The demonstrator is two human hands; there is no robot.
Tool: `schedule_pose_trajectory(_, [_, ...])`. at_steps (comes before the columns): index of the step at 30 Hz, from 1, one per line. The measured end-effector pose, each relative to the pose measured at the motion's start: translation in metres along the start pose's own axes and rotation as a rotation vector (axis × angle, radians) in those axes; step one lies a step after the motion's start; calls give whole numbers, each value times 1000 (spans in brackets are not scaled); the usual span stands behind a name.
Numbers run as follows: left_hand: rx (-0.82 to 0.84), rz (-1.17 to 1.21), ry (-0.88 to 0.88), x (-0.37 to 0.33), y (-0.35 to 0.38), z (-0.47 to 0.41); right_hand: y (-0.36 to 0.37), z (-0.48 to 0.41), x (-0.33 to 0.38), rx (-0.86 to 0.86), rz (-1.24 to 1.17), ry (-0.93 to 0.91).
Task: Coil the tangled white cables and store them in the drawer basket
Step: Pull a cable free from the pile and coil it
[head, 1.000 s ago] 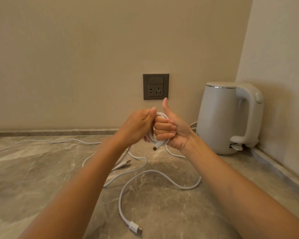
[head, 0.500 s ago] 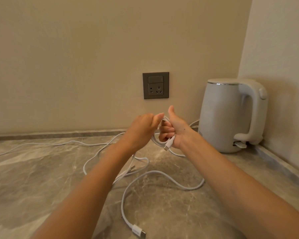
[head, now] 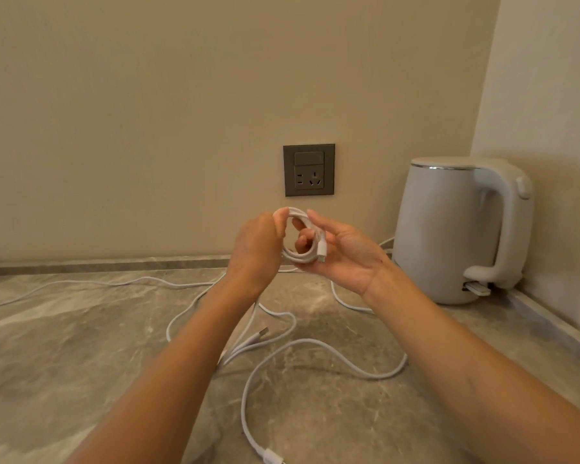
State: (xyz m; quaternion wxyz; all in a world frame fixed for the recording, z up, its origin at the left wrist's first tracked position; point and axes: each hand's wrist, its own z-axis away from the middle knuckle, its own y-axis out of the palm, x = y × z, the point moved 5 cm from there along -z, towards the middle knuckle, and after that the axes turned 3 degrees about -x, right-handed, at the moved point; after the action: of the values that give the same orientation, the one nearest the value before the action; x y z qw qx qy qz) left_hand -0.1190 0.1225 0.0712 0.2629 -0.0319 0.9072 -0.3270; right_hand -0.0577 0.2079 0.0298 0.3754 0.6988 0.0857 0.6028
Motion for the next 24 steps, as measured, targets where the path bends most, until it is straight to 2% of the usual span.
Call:
schedule_pose_trajectory(7, [-25,93,-91,6,0,-2,4,0,-4,103,-102,25])
schedule_pose_trajectory(11, [28,171,-121,9,5,-2,3,2,0,106,-3,-8])
schedule_pose_trajectory(15, [58,158,-145,20,6,-5,-6,-3,8,-51,332,-118])
schedule_pose_trajectory(18, [-5,78,-106,18,1,-6,-11,-5,11,-180,591,-253])
schedule_pose_trajectory(21, [-45,111,-20,6,-1,-4,-12,-5,13,-305,760,-372])
schedule_pose_trajectory(24, [11,194,51,-7,3,-3,-17,-4,20,-430,806,-451])
